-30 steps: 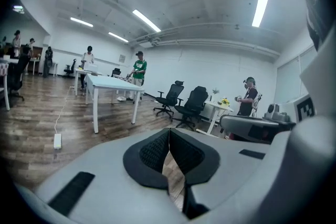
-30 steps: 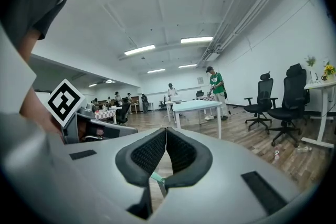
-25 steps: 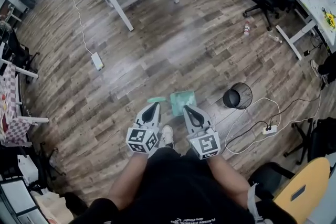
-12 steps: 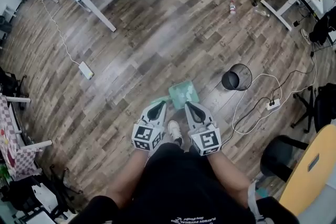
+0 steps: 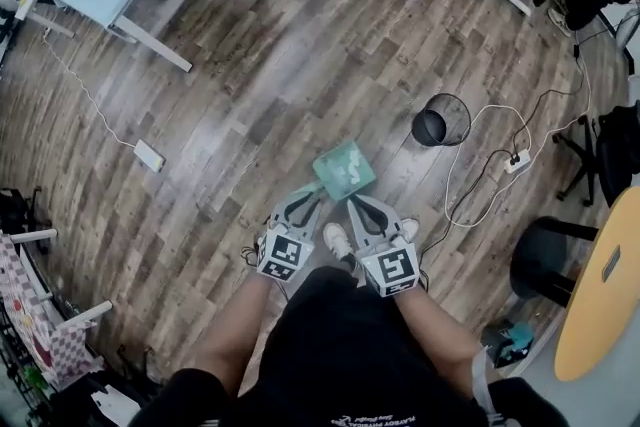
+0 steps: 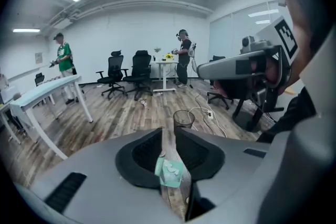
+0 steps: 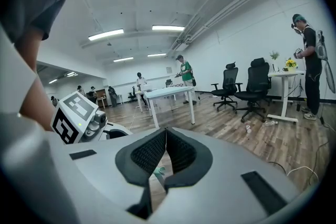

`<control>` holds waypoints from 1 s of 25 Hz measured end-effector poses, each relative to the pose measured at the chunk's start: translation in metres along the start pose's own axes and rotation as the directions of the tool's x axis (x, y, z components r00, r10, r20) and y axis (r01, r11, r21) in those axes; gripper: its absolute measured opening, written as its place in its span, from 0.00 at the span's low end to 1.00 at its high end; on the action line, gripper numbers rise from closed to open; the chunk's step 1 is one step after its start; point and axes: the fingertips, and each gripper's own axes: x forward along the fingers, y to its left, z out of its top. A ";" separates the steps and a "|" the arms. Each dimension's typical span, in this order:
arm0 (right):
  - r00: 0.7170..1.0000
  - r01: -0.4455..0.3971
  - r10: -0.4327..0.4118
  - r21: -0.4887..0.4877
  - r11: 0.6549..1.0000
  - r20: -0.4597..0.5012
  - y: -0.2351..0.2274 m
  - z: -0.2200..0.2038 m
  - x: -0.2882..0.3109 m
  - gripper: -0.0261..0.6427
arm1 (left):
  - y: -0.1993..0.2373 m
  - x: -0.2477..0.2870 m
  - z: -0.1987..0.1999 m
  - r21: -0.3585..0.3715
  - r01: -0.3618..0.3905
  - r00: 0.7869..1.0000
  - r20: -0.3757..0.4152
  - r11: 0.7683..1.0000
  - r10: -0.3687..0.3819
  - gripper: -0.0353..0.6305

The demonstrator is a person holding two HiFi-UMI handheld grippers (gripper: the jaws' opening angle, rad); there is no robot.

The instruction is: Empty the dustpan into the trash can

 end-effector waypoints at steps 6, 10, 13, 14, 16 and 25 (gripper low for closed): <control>1.000 0.019 -0.019 0.015 1.000 -0.008 -0.001 -0.009 0.002 0.08 | 0.003 0.020 -0.028 0.105 0.093 0.991 -0.108 0.990 -0.081 0.34; 0.999 0.012 -0.012 0.011 1.000 -0.031 -0.001 -0.015 0.003 0.08 | 0.006 0.035 -0.048 0.188 0.167 0.972 -0.196 0.968 -0.129 0.40; 0.999 0.008 -0.007 0.009 1.000 -0.042 -0.002 -0.022 0.004 0.08 | 0.010 0.047 -0.059 0.202 0.204 0.959 -0.237 0.958 -0.154 0.41; 0.999 0.007 -0.006 0.010 1.000 -0.048 -0.003 -0.024 0.005 0.08 | 0.012 0.052 -0.062 0.203 0.210 0.955 -0.250 0.956 -0.156 0.41; 0.998 0.003 -0.003 0.013 1.000 -0.058 -0.004 -0.027 0.007 0.08 | 0.017 0.063 -0.070 0.202 0.218 0.947 -0.280 0.955 -0.157 0.41; 0.997 0.008 -0.007 0.014 1.000 -0.079 -0.003 -0.034 0.009 0.08 | 0.017 0.091 -0.103 0.177 0.297 0.894 -0.397 0.938 -0.208 0.42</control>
